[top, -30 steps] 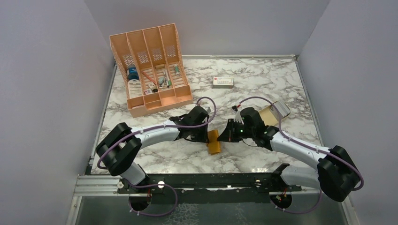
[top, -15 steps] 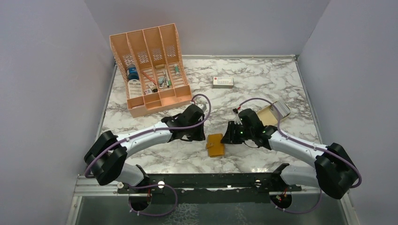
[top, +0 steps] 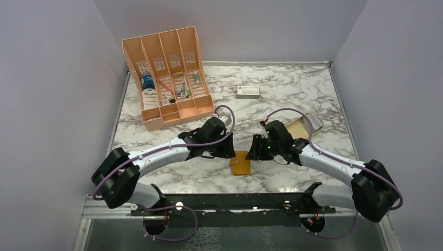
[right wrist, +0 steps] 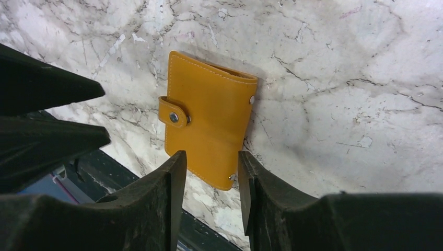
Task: Put the credit cards into the card holder
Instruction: Open the card holder at the center of the board.
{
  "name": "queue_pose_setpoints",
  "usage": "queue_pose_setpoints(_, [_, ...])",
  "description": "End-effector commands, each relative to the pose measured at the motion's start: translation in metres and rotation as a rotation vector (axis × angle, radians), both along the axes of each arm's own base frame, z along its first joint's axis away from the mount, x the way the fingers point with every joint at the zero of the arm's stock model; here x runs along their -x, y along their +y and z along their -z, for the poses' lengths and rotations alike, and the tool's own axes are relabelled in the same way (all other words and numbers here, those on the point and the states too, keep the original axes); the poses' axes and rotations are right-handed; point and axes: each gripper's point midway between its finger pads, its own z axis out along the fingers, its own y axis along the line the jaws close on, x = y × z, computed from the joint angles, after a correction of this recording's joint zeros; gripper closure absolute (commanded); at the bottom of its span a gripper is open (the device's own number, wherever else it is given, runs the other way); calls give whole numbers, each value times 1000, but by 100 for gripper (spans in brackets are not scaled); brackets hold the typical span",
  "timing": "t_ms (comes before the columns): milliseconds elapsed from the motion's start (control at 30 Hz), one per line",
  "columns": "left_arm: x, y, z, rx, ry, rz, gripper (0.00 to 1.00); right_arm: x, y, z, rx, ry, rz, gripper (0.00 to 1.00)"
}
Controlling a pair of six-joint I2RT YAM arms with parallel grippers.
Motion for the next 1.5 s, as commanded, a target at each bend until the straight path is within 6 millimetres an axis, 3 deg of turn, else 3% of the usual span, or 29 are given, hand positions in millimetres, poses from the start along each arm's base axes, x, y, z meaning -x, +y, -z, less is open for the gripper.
queue_pose_setpoints(0, [2,-15,10,-1,14,81,49,-2,-2,11,23,30,50,60])
queue_pose_setpoints(200, [3,-19,29,-86,28,103,41,-4,4,22,-4,51,65,63])
queue_pose_setpoints(433, [8,-20,49,-188,19,129,33,7,9,45,-22,121,41,65])
queue_pose_setpoints(600, [1,-6,63,-329,-2,104,33,7,6,52,-2,124,49,74])
queue_pose_setpoints(833, [-11,16,62,-452,-56,64,44,7,-2,57,41,114,58,85])
queue_pose_setpoints(967, [-12,22,58,-466,-68,50,59,7,-8,61,72,114,62,87])
queue_pose_setpoints(1067, [-10,23,59,-462,-62,50,75,8,-8,62,76,111,54,87])
queue_pose_setpoints(1167, [-6,20,60,-446,-41,68,100,8,-8,59,76,102,45,86])
queue_pose_setpoints(1333, [4,10,46,-340,9,72,100,3,-7,41,75,70,32,77])
queue_pose_setpoints(1467, [2,-3,13,-148,16,38,100,3,-6,20,49,44,29,64])
